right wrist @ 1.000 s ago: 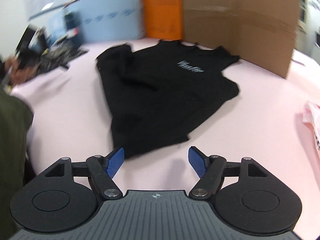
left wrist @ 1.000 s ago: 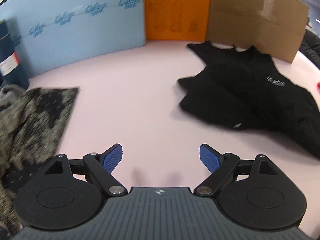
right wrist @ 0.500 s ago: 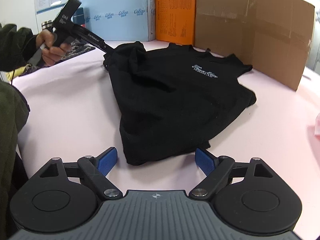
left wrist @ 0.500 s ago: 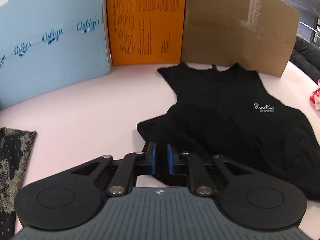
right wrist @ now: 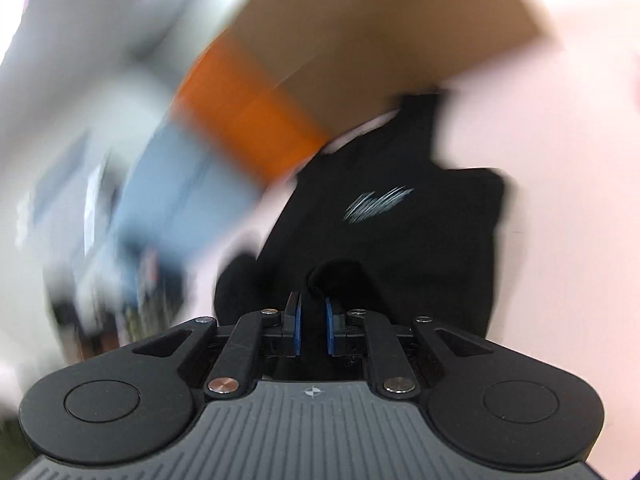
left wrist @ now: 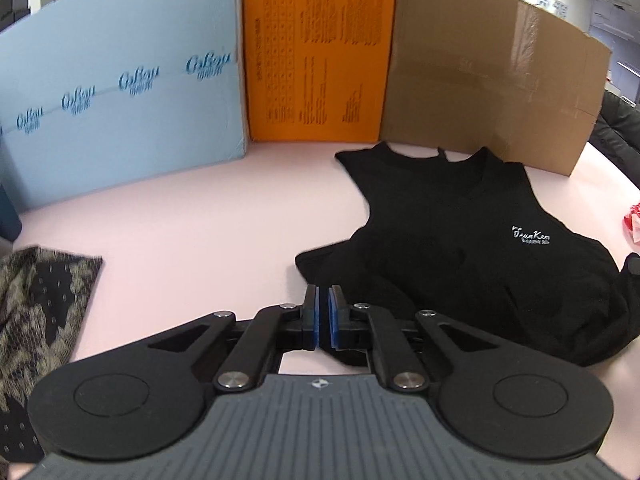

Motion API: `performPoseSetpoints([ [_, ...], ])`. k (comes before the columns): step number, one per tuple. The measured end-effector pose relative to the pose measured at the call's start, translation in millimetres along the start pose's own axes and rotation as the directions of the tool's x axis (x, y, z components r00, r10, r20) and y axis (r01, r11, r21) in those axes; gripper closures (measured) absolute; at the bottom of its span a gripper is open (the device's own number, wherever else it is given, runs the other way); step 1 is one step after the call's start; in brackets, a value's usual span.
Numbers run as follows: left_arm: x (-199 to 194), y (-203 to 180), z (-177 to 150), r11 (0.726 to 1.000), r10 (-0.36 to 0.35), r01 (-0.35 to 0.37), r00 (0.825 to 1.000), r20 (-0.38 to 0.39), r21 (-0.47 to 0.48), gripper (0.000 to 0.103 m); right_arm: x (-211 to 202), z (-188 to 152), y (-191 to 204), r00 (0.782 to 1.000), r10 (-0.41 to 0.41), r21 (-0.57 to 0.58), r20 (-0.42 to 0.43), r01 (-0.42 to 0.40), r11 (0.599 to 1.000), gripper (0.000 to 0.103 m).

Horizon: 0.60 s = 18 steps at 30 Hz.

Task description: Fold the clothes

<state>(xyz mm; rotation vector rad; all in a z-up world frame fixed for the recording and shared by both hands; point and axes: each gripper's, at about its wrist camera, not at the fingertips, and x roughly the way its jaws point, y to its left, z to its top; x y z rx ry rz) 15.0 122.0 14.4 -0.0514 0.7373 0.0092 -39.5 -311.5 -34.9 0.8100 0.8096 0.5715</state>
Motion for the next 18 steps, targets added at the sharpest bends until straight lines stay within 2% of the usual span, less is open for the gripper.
performPoseSetpoints([
  [1,0.0,3.0,-2.4,1.0,-0.001,0.001,1.0,-0.006,-0.016,0.098,3.6,4.5,-6.7,1.0,0.006,0.042,-0.007,-0.005,0.999,0.09],
  [3,-1.5,9.9,-7.5,0.999,-0.011,0.01,1.0,-0.015,-0.041,0.088,7.9,7.2,-11.4,0.999,-0.003,0.043,-0.054,0.005,0.999,0.082],
  [4,-3.0,13.5,-11.0,0.999,-0.012,0.011,1.0,-0.012,-0.049,0.084,7.3,6.6,-10.1,0.997,-0.014,0.013,-0.076,0.015,1.0,0.065],
  [5,-4.5,17.0,-14.6,0.998,-0.013,0.012,1.0,-0.008,-0.058,0.073,5.3,5.1,-7.6,0.995,-0.017,-0.027,-0.095,0.014,1.0,0.048],
  [6,-5.7,19.5,-18.0,0.998,-0.01,0.01,1.0,-0.005,-0.06,0.059,2.4,2.9,-4.3,0.994,-0.014,-0.074,-0.111,0.006,0.997,0.044],
  [7,-6.1,21.2,-21.0,0.998,-0.005,0.005,1.0,-0.003,-0.057,0.052,-0.5,-0.4,-0.5,0.992,-0.022,-0.132,-0.125,0.006,0.991,0.037],
  [8,-6.3,21.9,-23.1,0.999,-0.001,0.002,1.0,0.002,-0.049,0.045,-3.4,-4.1,3.4,0.99,-0.034,-0.192,-0.138,0.007,0.981,0.036],
  [11,-3.8,20.7,-24.4,1.0,0.012,-0.011,1.0,0.015,-0.027,0.041,-11.7,-22.0,13.9,0.984,-0.078,-0.355,-0.163,0.015,0.935,0.032],
  [15,13.1,14.2,-17.2,1.0,0.002,-0.002,1.0,0.007,-0.018,0.03,-19.6,-54.4,25.6,0.974,-0.165,-0.554,-0.156,0.052,0.831,0.032],
  [18,31.1,3.9,-11.1,1.0,-0.01,0.01,1.0,-0.022,0.011,0.024,-17.5,-71.1,28.3,0.962,-0.223,-0.65,-0.155,0.071,0.757,0.032],
])
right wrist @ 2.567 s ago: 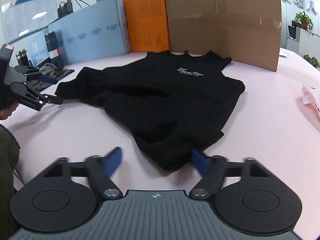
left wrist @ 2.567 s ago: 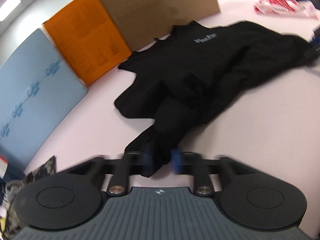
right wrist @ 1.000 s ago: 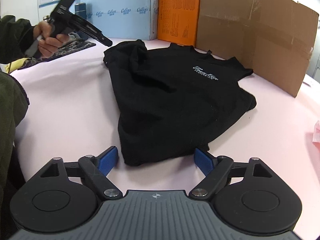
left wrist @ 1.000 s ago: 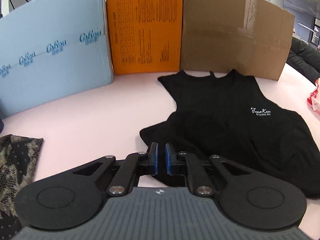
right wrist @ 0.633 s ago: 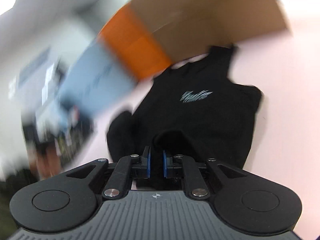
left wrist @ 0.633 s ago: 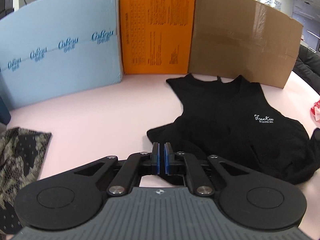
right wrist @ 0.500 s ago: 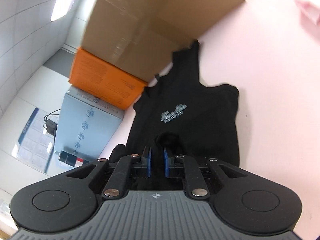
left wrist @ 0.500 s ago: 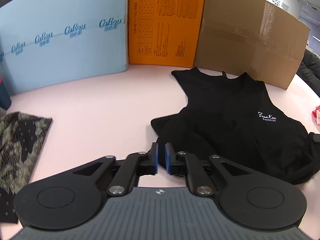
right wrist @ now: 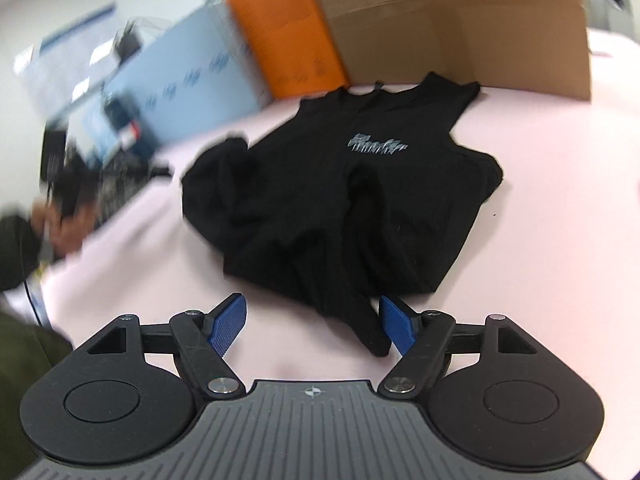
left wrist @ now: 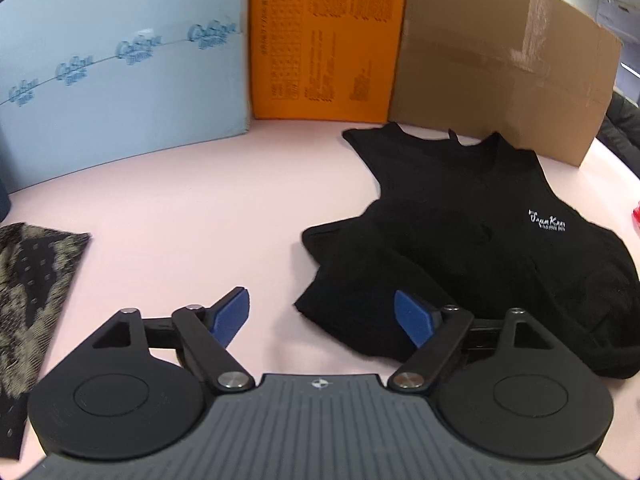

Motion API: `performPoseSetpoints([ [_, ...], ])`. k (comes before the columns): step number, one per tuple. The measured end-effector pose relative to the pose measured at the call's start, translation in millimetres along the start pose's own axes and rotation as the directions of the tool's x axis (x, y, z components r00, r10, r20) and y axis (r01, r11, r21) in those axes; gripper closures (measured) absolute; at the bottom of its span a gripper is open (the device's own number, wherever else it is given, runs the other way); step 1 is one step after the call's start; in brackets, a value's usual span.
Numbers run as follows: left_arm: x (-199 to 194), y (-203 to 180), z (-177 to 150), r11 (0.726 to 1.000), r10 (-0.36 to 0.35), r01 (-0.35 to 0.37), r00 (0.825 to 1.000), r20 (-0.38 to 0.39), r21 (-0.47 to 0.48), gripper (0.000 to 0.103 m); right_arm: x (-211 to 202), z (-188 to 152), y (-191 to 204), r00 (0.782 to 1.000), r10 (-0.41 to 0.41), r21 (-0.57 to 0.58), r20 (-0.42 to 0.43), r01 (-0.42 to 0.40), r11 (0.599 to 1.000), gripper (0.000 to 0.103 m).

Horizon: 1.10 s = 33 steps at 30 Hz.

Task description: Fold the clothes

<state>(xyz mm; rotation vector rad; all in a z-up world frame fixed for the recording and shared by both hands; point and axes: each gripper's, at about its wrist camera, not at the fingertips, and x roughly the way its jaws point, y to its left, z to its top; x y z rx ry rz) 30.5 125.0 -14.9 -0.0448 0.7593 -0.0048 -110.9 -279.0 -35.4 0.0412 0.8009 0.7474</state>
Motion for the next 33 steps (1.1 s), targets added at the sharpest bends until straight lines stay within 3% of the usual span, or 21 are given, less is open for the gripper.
performPoseSetpoints([
  [1,5.9,-4.1,1.6,1.0,-0.002,0.002,1.0,-0.013,0.013,0.025,1.6,-2.2,2.5,1.0,-0.013,-0.026,-0.002,0.013,1.0,0.032],
  [2,9.6,-7.5,2.6,1.0,0.002,-0.002,1.0,-0.021,0.026,0.034,3.1,-3.6,4.1,1.0,-0.023,-0.045,0.004,0.023,0.999,0.032],
  [3,12.4,-12.1,2.5,0.999,0.014,-0.013,0.999,-0.031,0.046,0.066,4.9,-3.9,4.7,0.999,-0.04,-0.051,0.004,0.04,0.998,0.036],
  [4,13.7,-15.6,2.4,0.997,0.031,-0.028,0.999,-0.045,0.066,0.083,5.3,-2.6,3.7,0.998,-0.061,-0.034,0.003,0.062,0.998,0.053],
  [5,10.9,-15.9,1.8,0.997,0.033,-0.031,0.999,-0.041,0.069,0.101,5.2,-0.9,2.4,0.997,-0.083,-0.012,0.002,0.083,0.996,0.086],
  [6,7.8,-16.0,1.3,0.997,0.035,-0.033,0.999,-0.036,0.071,0.101,2.6,0.7,-2.0,0.998,-0.068,0.048,0.006,0.067,0.997,0.099],
  [8,-9.0,-9.6,4.7,0.999,0.011,-0.011,1.0,0.006,0.036,0.101,-6.0,3.4,-12.2,0.999,0.005,0.207,0.038,-0.013,0.978,0.099],
  [10,-30.8,-1.1,12.9,1.0,-0.022,0.023,0.999,0.049,-0.013,0.101,-19.0,4.3,-21.9,0.984,0.108,0.381,0.144,-0.156,0.911,0.099],
  [12,-53.1,5.7,21.0,0.997,-0.056,0.061,0.994,0.094,-0.049,0.101,-32.2,3.8,-30.5,0.939,0.19,0.5,0.287,-0.317,0.806,0.099],
  [15,-89.1,11.7,28.9,0.993,-0.091,0.102,0.984,0.155,-0.06,0.101,-48.3,6.4,-31.5,0.856,0.263,0.537,0.446,-0.491,0.686,0.099],
  [18,-124.6,18.3,27.2,0.988,-0.13,0.144,0.972,0.196,-0.062,0.101,-66.0,5.2,-24.1,0.791,0.311,0.515,0.526,-0.588,0.624,0.099],
  [20,-145.7,24.0,21.7,0.984,-0.146,0.163,0.969,0.2,-0.071,0.101,-80.2,-1.5,-20.1,0.776,0.314,0.509,0.546,-0.606,0.612,0.099],
  [22,-165.5,31.9,10.7,0.98,-0.157,0.175,0.972,0.176,-0.091,0.101,-97.8,-13.0,-16.8,0.785,0.298,0.515,0.542,-0.591,0.62,0.099],
  [26,-202.9,50.4,-25.6,0.966,-0.215,0.224,0.974,0.077,-0.132,0.101,-134.5,-50.6,-7.0,0.827,0.256,0.569,0.5,-0.537,0.624,0.099],
  [28,-206.0,54.4,-51.7,0.97,-0.218,0.214,0.976,-0.023,-0.119,0.1,-145.7,-69.7,2.5,0.853,0.258,0.594,0.453,-0.505,0.626,0.099],
  [30,-203.7,57.0,-80.1,0.975,-0.209,0.197,0.969,-0.134,-0.099,0.1,-147.8,-90.6,9.6,0.898,0.263,0.628,0.353,-0.436,0.644,0.098],
  [33,-184.1,57.0,-125.7,0.986,-0.164,0.161,0.935,-0.316,-0.035,0.1,-138.7,-126.5,12.7,0.98,0.187,0.661,0.071,-0.187,0.727,0.096],
])
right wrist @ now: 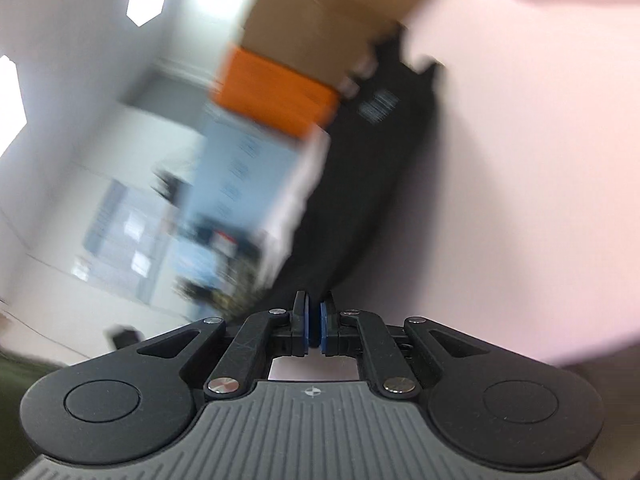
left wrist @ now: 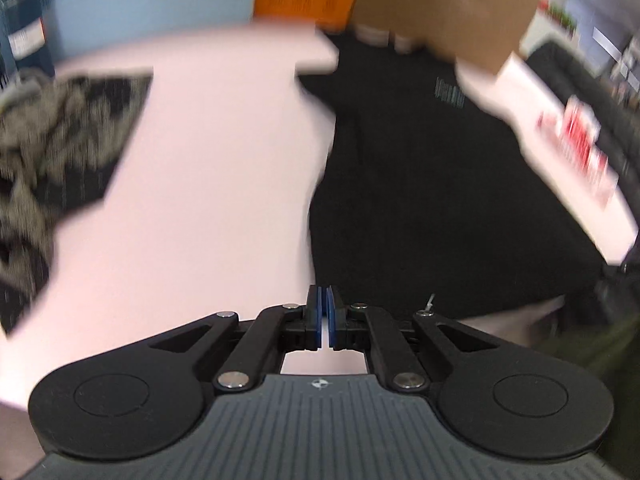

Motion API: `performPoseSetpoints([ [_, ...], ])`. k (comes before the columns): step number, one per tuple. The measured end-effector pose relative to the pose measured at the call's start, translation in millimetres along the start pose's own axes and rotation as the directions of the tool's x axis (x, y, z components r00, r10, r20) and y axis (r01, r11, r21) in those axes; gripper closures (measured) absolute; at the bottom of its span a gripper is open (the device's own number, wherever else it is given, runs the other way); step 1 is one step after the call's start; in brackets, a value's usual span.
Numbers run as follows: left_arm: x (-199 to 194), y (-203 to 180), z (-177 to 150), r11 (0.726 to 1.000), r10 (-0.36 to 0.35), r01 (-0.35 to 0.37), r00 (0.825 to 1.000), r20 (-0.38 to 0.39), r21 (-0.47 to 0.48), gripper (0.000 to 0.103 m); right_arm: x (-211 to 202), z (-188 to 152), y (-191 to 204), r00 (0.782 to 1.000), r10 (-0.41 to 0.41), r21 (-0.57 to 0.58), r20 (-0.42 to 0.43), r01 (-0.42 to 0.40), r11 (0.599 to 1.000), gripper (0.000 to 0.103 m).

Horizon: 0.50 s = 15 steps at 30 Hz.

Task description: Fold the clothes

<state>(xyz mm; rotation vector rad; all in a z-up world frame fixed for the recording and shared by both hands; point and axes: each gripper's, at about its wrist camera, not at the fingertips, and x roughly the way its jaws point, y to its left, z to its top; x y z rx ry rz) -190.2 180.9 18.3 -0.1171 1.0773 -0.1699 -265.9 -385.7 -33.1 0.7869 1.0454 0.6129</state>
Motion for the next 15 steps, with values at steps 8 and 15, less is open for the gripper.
performPoseSetpoints([
  [8,-4.0,5.6,-18.2,0.999,0.018,-0.021,0.998,0.053,0.044,0.034,-16.0,-39.7,-27.1,0.973,-0.225,-0.013,0.046,0.226,0.974,0.047],
  [15,37.6,-0.7,11.7,0.999,0.017,-0.014,0.997,0.071,-0.036,0.024,-9.4,-26.6,-0.7,0.955,-0.174,-0.014,0.238,0.183,0.983,0.022],
])
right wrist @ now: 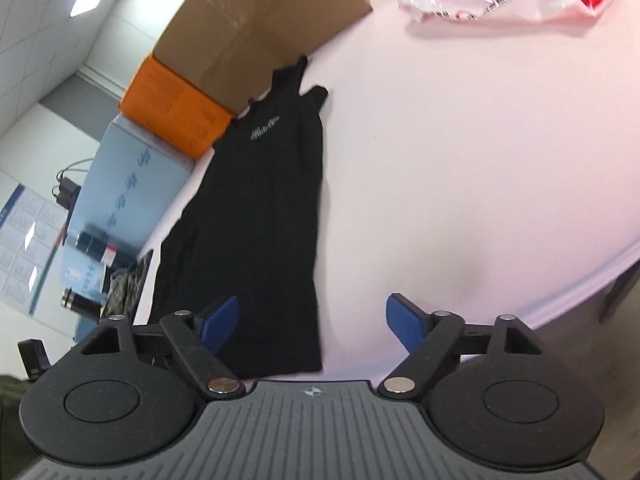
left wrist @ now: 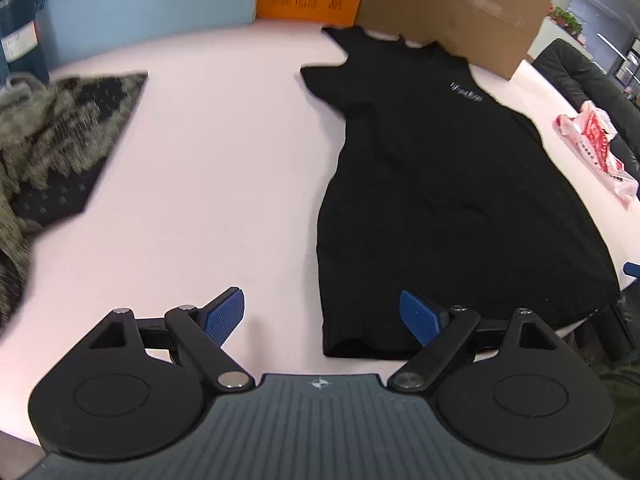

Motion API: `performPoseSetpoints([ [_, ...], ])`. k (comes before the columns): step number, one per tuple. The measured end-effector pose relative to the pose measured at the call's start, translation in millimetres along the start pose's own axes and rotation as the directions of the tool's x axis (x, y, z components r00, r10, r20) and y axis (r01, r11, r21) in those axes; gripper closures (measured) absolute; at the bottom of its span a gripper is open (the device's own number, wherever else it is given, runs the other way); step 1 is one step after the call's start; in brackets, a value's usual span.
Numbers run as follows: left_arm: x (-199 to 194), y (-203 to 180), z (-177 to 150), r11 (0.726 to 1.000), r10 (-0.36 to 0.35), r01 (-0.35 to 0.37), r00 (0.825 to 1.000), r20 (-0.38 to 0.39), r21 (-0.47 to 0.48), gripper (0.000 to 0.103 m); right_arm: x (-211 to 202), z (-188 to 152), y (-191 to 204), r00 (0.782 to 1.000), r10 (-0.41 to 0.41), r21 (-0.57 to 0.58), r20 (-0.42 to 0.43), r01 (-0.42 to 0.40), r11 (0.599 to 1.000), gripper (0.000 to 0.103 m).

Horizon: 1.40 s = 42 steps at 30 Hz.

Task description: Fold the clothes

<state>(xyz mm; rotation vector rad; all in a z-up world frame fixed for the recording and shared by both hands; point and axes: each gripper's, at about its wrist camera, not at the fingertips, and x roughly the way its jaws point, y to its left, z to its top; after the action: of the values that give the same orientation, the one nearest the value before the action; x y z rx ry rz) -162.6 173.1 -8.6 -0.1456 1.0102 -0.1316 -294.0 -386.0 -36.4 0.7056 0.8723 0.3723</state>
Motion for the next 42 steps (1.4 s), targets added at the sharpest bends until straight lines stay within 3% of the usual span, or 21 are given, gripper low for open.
performPoseSetpoints([
  [1,8.4,-1.5,-3.0,1.0,0.007,-0.007,1.0,-0.028,-0.008,0.035,8.5,6.6,6.8,1.0,0.007,-0.002,0.003,-0.007,1.0,0.019],
  [3,11.8,-7.7,-9.3,0.999,0.044,-0.043,0.999,-0.02,0.007,0.095,20.1,10.0,15.6,1.0,0.012,-0.02,0.001,-0.012,1.0,0.016],
  [4,8.2,-8.9,-11.3,1.0,0.023,-0.023,1.0,-0.009,0.011,0.1,25.3,10.6,19.8,1.0,0.017,-0.029,0.007,-0.016,0.999,0.016],
  [8,-21.9,-12.1,-14.4,1.0,0.006,-0.007,0.998,0.065,0.013,0.1,44.7,16.6,42.1,0.999,0.046,-0.095,0.006,-0.045,0.994,0.014],
  [11,-39.3,-8.0,-21.4,1.0,0.007,-0.005,0.997,0.076,-0.026,0.1,68.3,20.5,49.1,0.997,0.009,-0.17,-0.075,-0.022,0.985,0.013],
  [13,-39.8,-7.7,-28.8,0.999,0.026,-0.024,0.999,0.045,-0.039,0.1,86.7,21.7,50.1,0.988,-0.058,-0.222,-0.143,0.025,0.975,0.013],
  [17,-24.7,-6.0,-50.7,0.993,0.118,-0.12,0.99,-0.082,-0.021,0.1,101.0,25.7,59.3,0.969,-0.096,-0.342,-0.228,0.013,0.94,0.008],
  [19,-28.0,1.4,-55.6,0.988,0.146,-0.15,0.985,-0.091,-0.042,0.099,105.5,28.1,65.8,0.954,-0.126,-0.39,-0.272,0.011,0.921,0.007],
  [23,-47.5,16.8,-45.1,0.976,0.181,-0.181,0.983,-0.01,-0.119,0.072,110.5,34.6,75.8,0.918,-0.187,-0.468,-0.351,0.001,0.884,0.007],
  [26,-47.4,13.2,-17.5,0.973,0.189,-0.179,0.98,0.057,-0.142,0.053,108.8,40.2,85.3,0.93,-0.176,-0.478,-0.323,0.0,0.878,0.007],
  [28,-38.0,4.0,5.1,0.97,0.213,-0.202,0.975,0.066,-0.137,0.05,109.4,43.3,90.9,0.943,-0.141,-0.479,-0.301,-0.021,0.878,0.006],
  [30,-22.5,-4.3,20.7,0.958,0.264,-0.26,0.964,0.013,-0.123,0.05,116.2,42.5,97.9,0.945,-0.138,-0.501,-0.297,-0.031,0.865,0.006],
  [34,0.3,-11.9,28.9,0.942,0.32,-0.326,0.945,-0.07,-0.087,0.049,131.7,26.8,110.7,0.924,-0.258,-0.628,-0.282,0.025,0.778,0.006],
  [37,13.6,-8.5,23.0,0.928,0.354,-0.366,0.925,-0.137,-0.075,0.049,130.1,12.8,105.7,0.917,-0.276,-0.668,-0.287,0.014,0.744,0.006],
  [42,20.2,-5.7,19.7,0.914,0.382,-0.399,0.907,-0.177,-0.076,0.042,120.9,-2.8,102.3,0.903,-0.33,-0.75,-0.275,0.013,0.662,0.006],
])
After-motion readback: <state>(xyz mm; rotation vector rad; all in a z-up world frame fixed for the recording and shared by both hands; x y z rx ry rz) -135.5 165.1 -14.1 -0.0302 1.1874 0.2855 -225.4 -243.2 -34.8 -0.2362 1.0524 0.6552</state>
